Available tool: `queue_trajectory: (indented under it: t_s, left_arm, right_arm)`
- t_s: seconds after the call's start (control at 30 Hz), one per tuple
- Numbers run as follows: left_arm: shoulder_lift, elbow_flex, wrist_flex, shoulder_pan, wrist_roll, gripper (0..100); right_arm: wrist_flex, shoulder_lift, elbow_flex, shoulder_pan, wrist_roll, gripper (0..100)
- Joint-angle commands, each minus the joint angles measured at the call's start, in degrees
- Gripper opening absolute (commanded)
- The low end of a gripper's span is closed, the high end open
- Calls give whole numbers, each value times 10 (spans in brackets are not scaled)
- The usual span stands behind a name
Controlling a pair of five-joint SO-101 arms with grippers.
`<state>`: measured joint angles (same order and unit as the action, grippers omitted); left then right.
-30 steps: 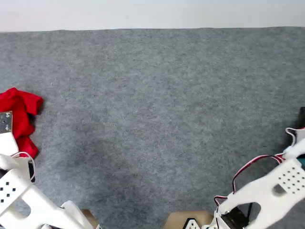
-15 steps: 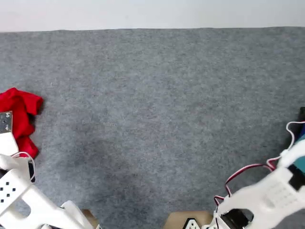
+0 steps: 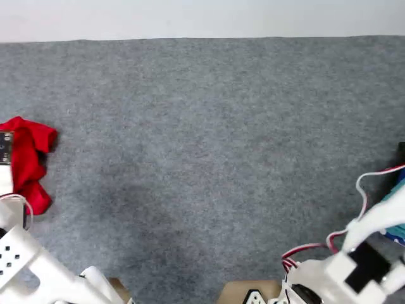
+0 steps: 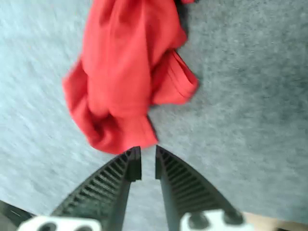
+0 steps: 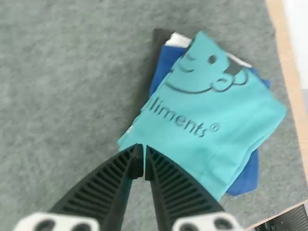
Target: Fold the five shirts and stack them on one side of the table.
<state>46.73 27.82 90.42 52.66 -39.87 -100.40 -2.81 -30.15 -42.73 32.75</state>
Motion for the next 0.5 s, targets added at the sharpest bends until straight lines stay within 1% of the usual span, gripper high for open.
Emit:
queue_trajectory:
  t_s: [0.0, 0.23, 0.47]
  left_arm:
    - [-12, -15, -42, -1, -83, 92]
    - [-138, -25, -107, 41, -157, 190]
    - [-288, -30, -222, 56, -222, 218]
  right_arm:
    - [-24, -86, 64, 18, -3, 9]
    - [-23, -167, 204, 34, -3, 9]
    - [-23, -225, 268, 36, -3, 9]
